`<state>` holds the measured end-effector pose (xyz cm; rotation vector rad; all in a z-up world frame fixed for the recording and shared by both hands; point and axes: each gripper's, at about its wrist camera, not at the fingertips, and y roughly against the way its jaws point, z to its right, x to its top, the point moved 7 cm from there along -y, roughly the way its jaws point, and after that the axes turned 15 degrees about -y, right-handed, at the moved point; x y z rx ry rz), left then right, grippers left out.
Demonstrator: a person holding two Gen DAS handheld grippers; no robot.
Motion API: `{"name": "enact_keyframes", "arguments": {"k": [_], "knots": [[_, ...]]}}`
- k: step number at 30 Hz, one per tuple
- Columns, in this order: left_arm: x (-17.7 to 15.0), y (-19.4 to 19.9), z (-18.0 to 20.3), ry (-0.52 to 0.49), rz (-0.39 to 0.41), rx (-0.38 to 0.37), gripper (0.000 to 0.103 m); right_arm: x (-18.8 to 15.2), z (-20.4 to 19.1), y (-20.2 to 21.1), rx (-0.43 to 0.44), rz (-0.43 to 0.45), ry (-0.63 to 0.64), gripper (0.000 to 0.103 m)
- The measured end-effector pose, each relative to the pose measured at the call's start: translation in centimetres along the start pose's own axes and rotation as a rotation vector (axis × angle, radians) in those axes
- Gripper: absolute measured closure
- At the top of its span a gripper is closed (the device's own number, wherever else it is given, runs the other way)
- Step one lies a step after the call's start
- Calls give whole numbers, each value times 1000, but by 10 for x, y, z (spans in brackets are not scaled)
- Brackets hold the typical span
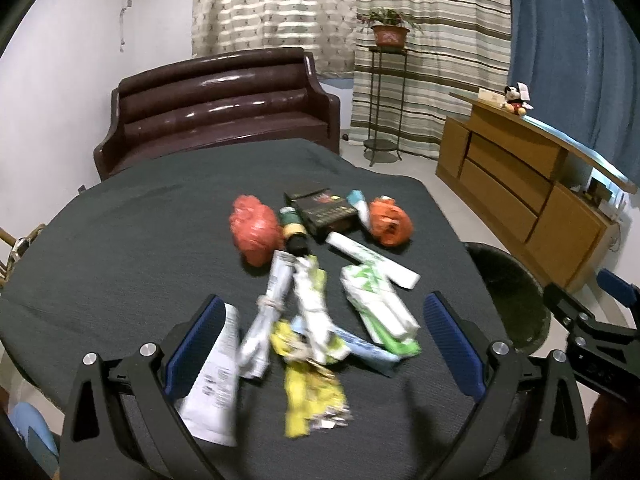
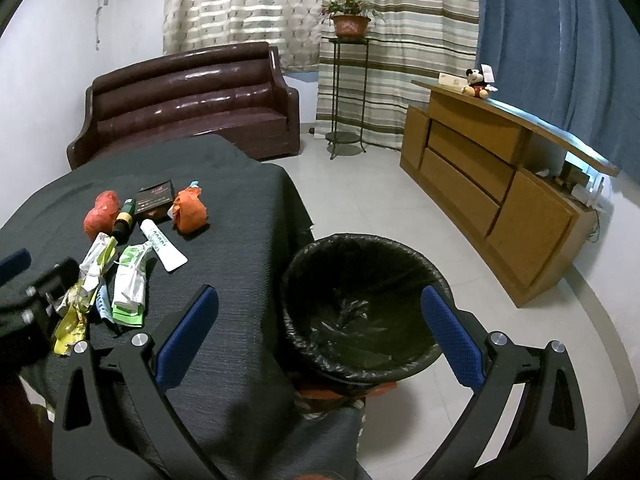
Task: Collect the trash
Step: 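Grasp the white printed packet with the left tool and lift it, then move the right tool to the yellow snack wrapper while the left tool holds the white packet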
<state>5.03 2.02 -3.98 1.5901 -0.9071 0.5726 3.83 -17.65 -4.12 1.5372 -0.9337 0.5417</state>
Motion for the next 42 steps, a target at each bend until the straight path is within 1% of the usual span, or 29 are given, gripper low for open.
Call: {"name": "enact_keyframes", "arguments": {"k": [2,4,7,10,12,18,24,25,26,28,29,30,33,36,37,42], "knots": [[-4,-4,-14,11,-18,10,7,3,-6,-3,2,-8,4,13],[-11,-4,-22,22,-41,21,7,4,-12,-6,6,-19,9,17],[-25,-2,-35,34,-73,35,7,-5,-23,-8,25,-41,20,18],[-41,2,-43,32,-100,45,7,-3,-32,-10,39,-61,35,22],[-52,5,-46,29,-118,49,7,-3,-37,-12,46,-71,39,22],[-70,8,-56,43,-161,40,7,-11,-53,-18,63,-92,53,22],[-80,12,-59,60,-184,29,8,-14,-60,-20,70,-111,62,22],[-80,9,-58,59,-190,18,10,-14,-60,-22,70,-115,63,22],[-80,7,-59,60,-195,4,20,-14,-60,-22,70,-117,63,22],[-80,3,-59,75,-207,-62,38,-14,-59,-24,69,-121,66,22],[-82,2,-58,91,-216,-91,40,-15,-59,-24,68,-121,67,22],[-81,1,-60,94,-216,-90,40,-15,-59,-24,67,-122,68,22],[-79,2,-64,89,-212,-89,47,-15,-58,-25,67,-125,67,22],[-75,2,-61,69,-212,-78,59,-16,-59,-25,67,-128,70,22],[-74,2,-61,61,-211,-72,65,-16,-59,-25,67,-129,71,22],[-69,1,-62,54,-205,-76,66,-17,-62,-24,71,-129,75,22]]}}
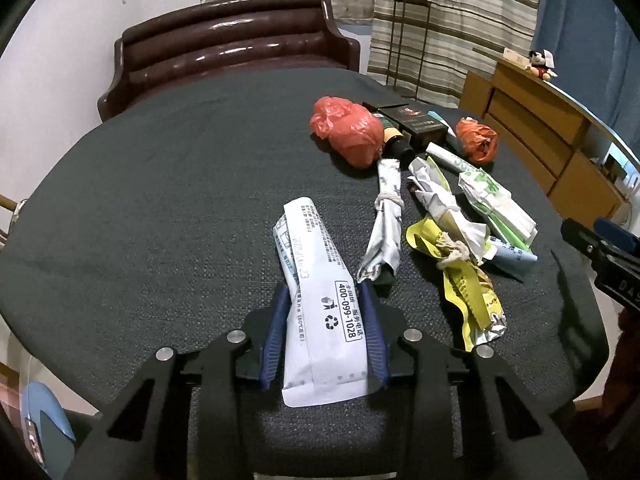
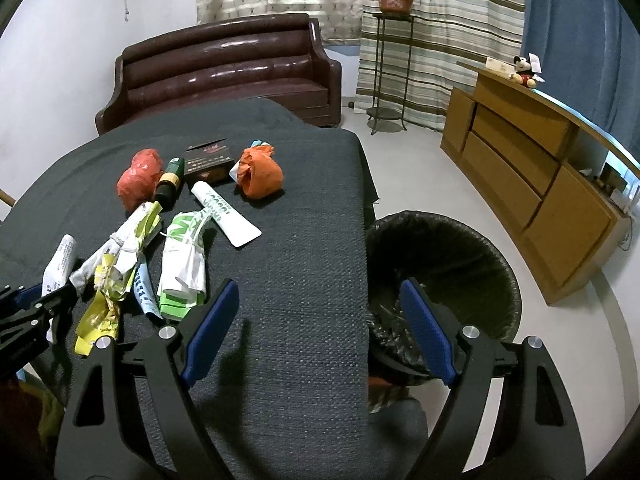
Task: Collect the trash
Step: 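Move the right tool to the yellow snack wrapper while the left tool holds the white packet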
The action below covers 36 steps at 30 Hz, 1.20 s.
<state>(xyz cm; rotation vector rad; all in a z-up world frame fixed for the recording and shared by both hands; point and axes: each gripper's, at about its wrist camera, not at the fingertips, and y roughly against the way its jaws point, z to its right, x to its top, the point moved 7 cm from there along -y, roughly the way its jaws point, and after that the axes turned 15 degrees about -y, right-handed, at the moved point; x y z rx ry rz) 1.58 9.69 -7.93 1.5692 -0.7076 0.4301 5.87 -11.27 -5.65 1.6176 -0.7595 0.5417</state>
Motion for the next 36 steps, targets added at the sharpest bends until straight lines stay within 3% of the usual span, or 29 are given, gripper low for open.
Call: {"name": "enact_keyframes", "arguments": {"k": [7,11,27,33,36], "knots": [[2,9,-14,-15,17,39,67,-4,-22,8,36,-1,28,25],[-4,13,-27,-33,6,82,67,-12,-41,11,76,-23,50,34],[-33,22,-83,70,-12,165,67,-59,-120,14,189,-113,191,51],[-32,19,-85,78,-14,161,67,-63,-128,12,198,-126,199,60],[-30,17,-83,74,-16,155,67,-67,-133,15,222,-139,212,74]]}}
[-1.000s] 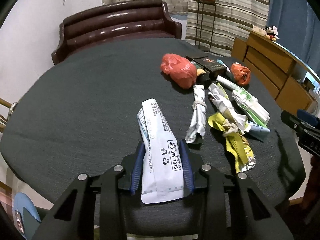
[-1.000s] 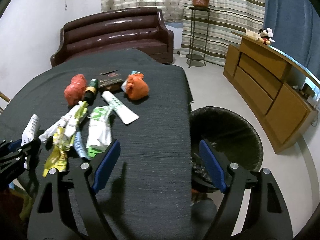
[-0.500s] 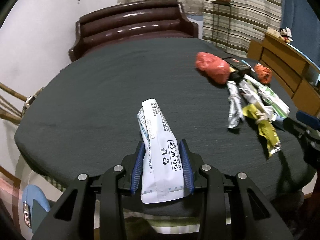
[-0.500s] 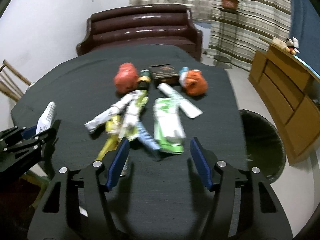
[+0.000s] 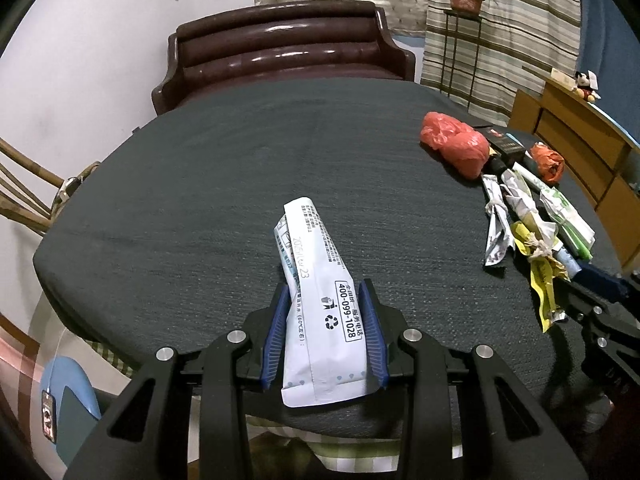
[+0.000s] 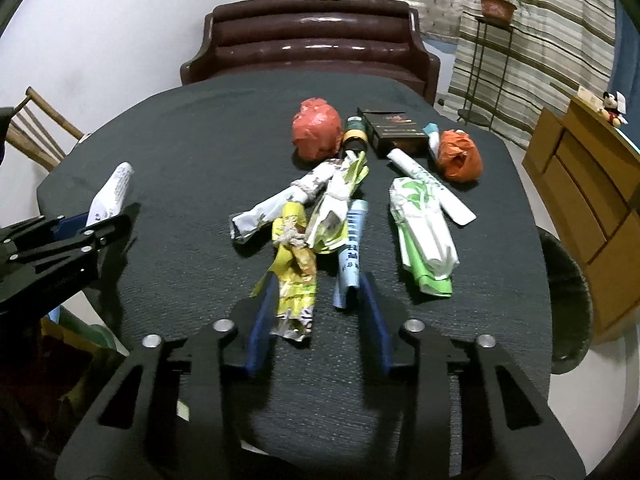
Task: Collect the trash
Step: 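Move the right tool to the yellow snack wrapper while the left tool holds the white packet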
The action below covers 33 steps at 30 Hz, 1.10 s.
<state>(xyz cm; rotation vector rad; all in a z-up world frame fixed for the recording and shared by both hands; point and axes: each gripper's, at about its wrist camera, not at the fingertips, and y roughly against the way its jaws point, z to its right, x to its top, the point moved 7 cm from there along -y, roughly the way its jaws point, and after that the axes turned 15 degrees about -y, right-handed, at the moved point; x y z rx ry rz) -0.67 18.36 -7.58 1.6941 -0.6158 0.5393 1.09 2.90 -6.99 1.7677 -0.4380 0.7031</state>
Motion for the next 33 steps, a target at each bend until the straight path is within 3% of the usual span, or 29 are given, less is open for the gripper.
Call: {"name": "enact_keyframes", "arguments": {"k": [8,15,25,33], "knots": [[3,2,9,-28,10,0,67,-2,-4,4,37,2,1,88],[6,9,9,-29,24,7,67,-2,-2,9,55,10,-1,88],[4,7,10,-31,17,0,66,-7,13,13,41,8,-38,73],[4,7,10,-30,17,-1,66,-7,10,24,51,46,-33,73]]}}
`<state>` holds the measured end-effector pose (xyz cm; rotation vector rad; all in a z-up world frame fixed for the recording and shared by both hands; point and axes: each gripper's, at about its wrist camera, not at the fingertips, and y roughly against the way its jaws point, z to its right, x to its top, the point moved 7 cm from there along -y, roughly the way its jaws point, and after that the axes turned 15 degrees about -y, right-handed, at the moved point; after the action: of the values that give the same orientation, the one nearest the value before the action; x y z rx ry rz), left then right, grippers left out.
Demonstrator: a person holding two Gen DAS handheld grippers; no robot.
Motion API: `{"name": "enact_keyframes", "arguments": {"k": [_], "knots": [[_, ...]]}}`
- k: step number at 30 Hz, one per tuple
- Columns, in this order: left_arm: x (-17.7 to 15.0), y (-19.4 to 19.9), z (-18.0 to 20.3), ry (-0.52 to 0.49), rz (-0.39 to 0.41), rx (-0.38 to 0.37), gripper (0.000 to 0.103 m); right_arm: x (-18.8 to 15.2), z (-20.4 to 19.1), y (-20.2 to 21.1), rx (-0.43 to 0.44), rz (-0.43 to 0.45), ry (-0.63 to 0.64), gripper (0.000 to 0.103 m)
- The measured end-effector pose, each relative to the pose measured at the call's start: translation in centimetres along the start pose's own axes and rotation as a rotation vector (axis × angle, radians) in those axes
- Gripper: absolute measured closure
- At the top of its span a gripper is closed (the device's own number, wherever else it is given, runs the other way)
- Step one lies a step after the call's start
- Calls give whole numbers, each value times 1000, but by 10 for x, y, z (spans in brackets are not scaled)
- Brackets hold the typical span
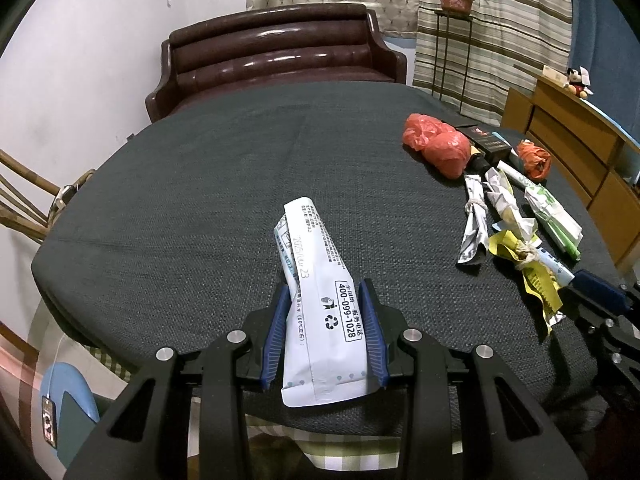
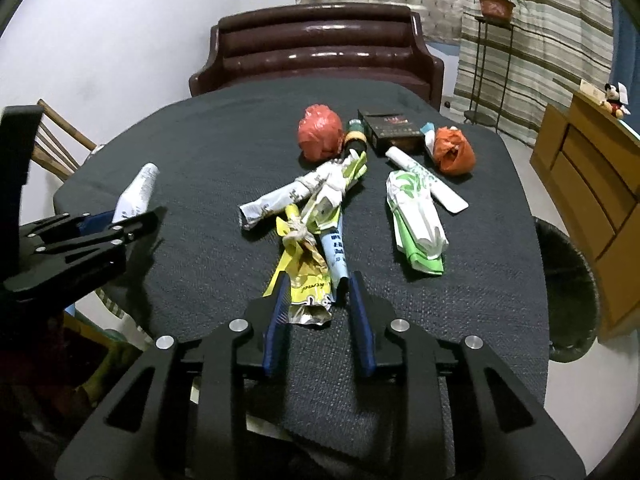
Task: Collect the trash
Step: 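Move the right tool to the yellow snack wrapper while the left tool holds the white packet, then close the right tool on the yellow snack wrapper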
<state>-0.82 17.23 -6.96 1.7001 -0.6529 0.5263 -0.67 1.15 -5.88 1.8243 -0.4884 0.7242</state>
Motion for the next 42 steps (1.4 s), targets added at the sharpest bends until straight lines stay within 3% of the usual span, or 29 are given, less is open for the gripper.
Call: {"name": "enact_keyframes", "arguments": {"k": [18,29,42], "knots": [[1,0,-2,15,2,-4,66,0,-6,12,50,26,7,74],[-1,-3,2,16,-6,-11,66,-8,-3,-12,54,-80,-29,74],[-3,-9,1,31,-23,-32,66,-5,-6,-19,58,-86,-7,74]]}}
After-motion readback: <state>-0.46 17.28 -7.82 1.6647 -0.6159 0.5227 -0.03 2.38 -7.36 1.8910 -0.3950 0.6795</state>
